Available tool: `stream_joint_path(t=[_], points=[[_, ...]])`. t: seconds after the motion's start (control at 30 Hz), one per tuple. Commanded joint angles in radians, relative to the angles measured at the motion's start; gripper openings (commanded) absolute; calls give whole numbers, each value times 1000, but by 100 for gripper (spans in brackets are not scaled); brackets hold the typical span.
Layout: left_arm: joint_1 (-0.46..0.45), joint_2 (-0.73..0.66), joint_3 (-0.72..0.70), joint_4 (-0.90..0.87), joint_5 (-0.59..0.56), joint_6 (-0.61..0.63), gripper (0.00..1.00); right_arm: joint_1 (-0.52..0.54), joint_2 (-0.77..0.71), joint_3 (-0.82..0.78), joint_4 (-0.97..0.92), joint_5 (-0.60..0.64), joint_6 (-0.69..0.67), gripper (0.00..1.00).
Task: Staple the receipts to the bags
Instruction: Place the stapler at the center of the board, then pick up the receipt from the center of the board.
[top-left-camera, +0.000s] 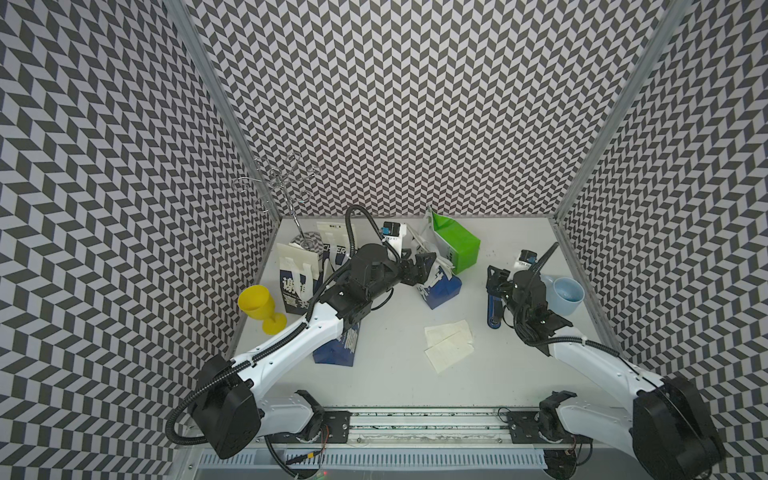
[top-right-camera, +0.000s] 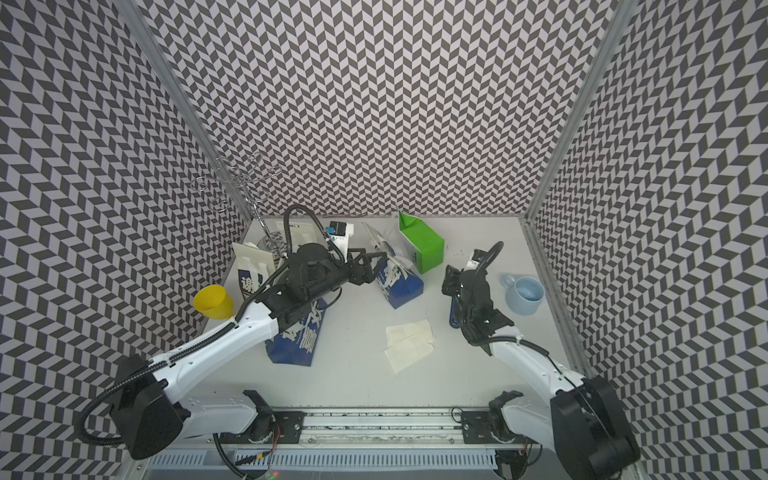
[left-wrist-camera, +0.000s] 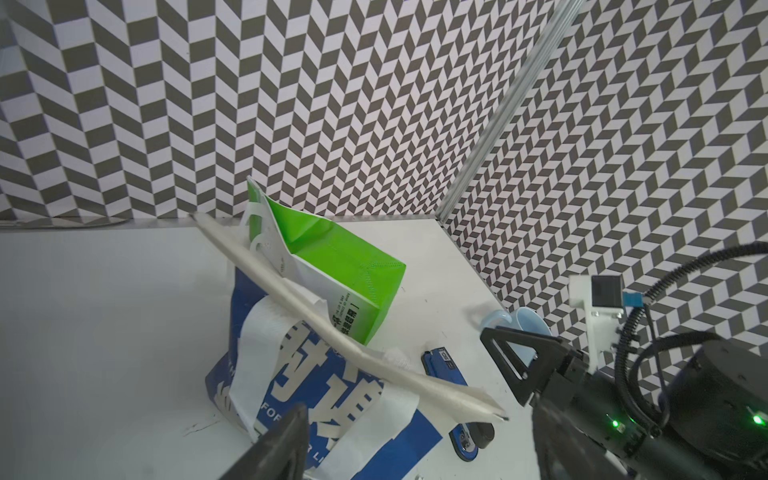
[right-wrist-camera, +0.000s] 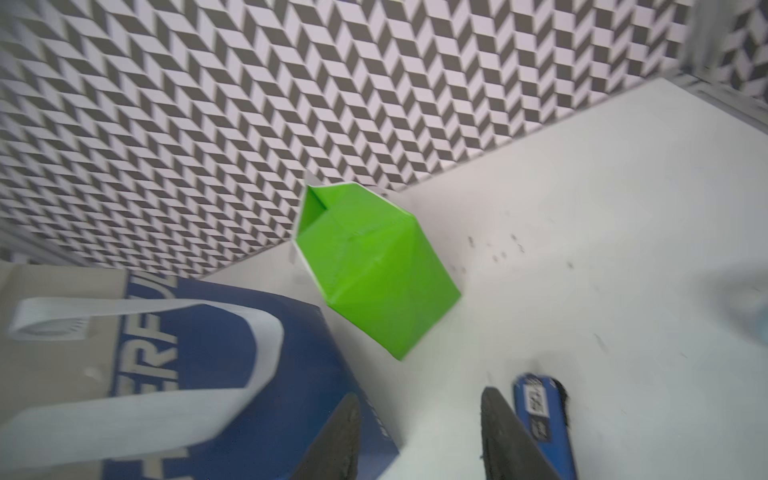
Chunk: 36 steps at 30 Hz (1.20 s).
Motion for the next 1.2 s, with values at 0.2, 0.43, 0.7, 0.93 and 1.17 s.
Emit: stream_joint_path(t=[0.2,0.43,0.7,0.93,1.17], points=[[4,39,22,-3,80,-38,90,31,225,32,262,-300,-27,42],[7,40,26,-30,98,-17,91,208,154,-46,267,-395,-116,42],[23,-18,-6,-168,4,-1,72,300,88,-44,284,-470,-48,42],[24,-15,-13,-178,-79,57,57,287,6,35,6,-172,-102,44],[25,34,-6,-122,-95,142,17,208,74,9,-231,-159,6,46]])
